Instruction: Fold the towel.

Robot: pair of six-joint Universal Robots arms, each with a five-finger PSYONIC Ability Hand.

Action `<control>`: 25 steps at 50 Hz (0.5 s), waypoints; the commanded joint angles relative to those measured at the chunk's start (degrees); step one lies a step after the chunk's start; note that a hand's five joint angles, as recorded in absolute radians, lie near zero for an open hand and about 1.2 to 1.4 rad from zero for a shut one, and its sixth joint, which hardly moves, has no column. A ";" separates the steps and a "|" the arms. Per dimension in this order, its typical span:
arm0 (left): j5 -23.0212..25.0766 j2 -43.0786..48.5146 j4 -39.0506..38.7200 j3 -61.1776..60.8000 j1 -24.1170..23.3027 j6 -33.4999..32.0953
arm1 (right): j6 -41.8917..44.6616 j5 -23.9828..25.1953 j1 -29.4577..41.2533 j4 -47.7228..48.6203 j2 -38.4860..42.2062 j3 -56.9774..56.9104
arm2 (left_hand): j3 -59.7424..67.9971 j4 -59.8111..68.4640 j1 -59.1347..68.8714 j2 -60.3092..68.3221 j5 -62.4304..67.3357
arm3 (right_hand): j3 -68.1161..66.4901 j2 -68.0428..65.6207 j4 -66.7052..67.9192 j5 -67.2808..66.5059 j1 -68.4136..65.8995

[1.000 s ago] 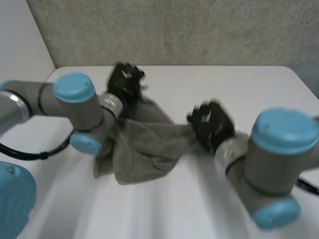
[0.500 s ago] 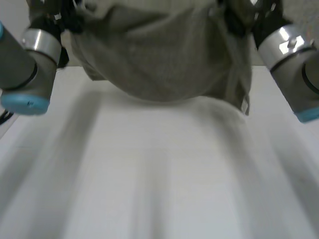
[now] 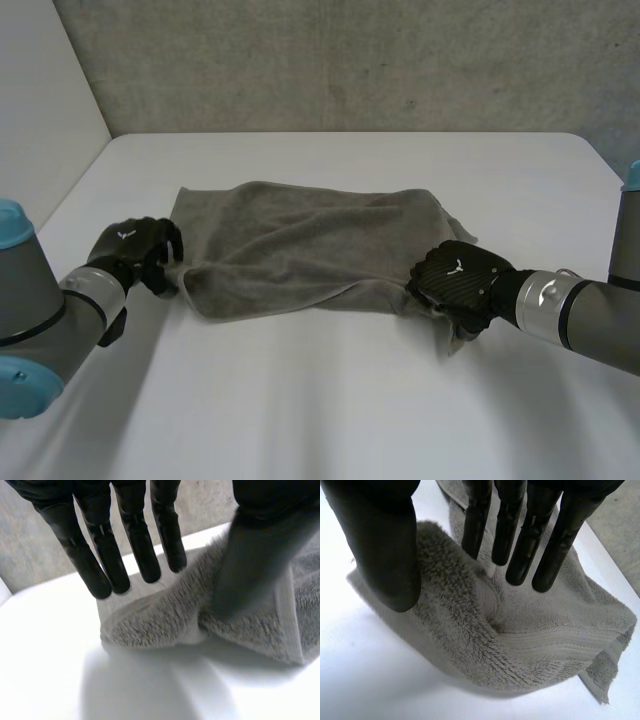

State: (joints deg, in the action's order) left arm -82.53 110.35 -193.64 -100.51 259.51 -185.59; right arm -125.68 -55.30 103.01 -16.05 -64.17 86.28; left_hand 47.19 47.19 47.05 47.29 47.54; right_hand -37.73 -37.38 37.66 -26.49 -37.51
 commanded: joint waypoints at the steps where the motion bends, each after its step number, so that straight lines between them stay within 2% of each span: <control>1: 0.18 -8.29 -0.95 -3.54 -1.37 -0.82 | -9.04 0.54 -0.09 4.35 -6.04 3.80 | -19.13 -19.12 -18.98 -19.23 -29.47 | 8.47 8.12 -8.40 7.23 8.25; 7: 2.29 -11.12 -4.11 -5.48 -1.72 -4.43 | -18.99 0.46 -0.09 10.08 -11.24 7.50 | -20.49 -20.49 -20.35 -20.59 -30.84 | 9.48 9.13 -9.41 8.24 9.26; 9: 4.91 -12.43 -5.95 -6.45 -1.81 -8.19 | -27.82 -0.59 -0.09 14.80 -14.65 10.30 | -20.16 -20.16 -20.01 -20.26 -30.51 | 14.32 13.98 -14.25 13.09 14.10; 10: 4.92 -12.44 -5.96 -6.45 -1.81 -8.21 | -27.87 -0.60 -0.09 14.82 -14.67 10.32 | -20.16 -20.15 -20.01 -20.26 -30.50 | 14.36 14.01 -14.28 13.12 14.13; 12: 8.33 -13.84 -6.22 -7.33 -2.25 -12.84 | -36.70 -2.87 0.17 17.89 -17.82 12.24 | -19.49 -19.48 -19.34 -19.59 -29.84 | 19.39 19.04 -19.32 18.15 19.16; 15: 10.29 -14.28 -6.14 -7.68 -2.69 -15.24 | -39.91 -4.73 0.53 18.16 -19.24 12.95 | -19.32 -19.31 -19.17 -19.42 -29.66 | 21.09 20.74 -21.01 19.85 20.86; 17: 12.91 -14.20 -5.87 -7.94 -3.30 -19.70 | -43.67 -8.84 1.14 18.08 -20.29 14.26 | -19.15 -19.14 -19.00 -19.25 -29.50 | 23.61 23.26 -23.53 22.37 23.38; 18: 12.92 -14.20 -5.87 -7.95 -3.31 -19.72 | -43.69 -8.86 1.14 18.08 -20.29 14.27 | -19.15 -19.14 -19.00 -19.25 -29.50 | 23.61 23.26 -23.54 22.37 23.38; 20: 13.36 -13.50 -5.26 -8.03 -3.39 -23.48 | -43.95 -14.02 2.89 18.16 -20.29 15.84 | -18.14 -18.14 -18.00 -18.25 -28.49 | 23.61 23.26 -23.54 22.37 23.39; 21: 13.36 -13.49 -5.26 -8.03 -3.39 -23.50 | -43.95 -14.05 2.90 18.16 -20.29 15.85 | -18.14 -18.13 -17.99 -18.24 -28.49 | 23.61 23.26 -23.54 22.37 23.38; 23: 13.36 -12.71 -3.95 -8.21 -3.31 -26.56 | -43.69 -20.25 6.31 19.04 -20.29 17.51 | -16.79 -16.79 -16.65 -16.89 -27.14 | 23.94 23.60 -23.87 22.71 23.72; 24: 13.36 -12.70 -3.94 -8.21 -3.31 -26.58 | -43.69 -20.29 6.33 19.04 -20.29 17.52 | -16.79 -16.79 -16.65 -16.89 -27.14 | 23.95 23.60 -23.87 22.71 23.72; 25: 13.36 -12.27 -2.98 -8.56 -3.04 -27.88 | -43.51 -23.94 8.68 19.65 -20.03 17.87 | -16.79 -16.79 -16.65 -16.89 -27.14 | 23.95 23.60 -23.87 22.71 23.72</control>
State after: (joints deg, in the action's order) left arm -69.65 96.51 -199.22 -108.60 256.27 -207.29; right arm -169.51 -67.29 105.52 2.62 -84.56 101.68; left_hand 32.68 33.18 32.85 32.97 32.70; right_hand -18.54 -18.57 17.84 -5.65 -17.93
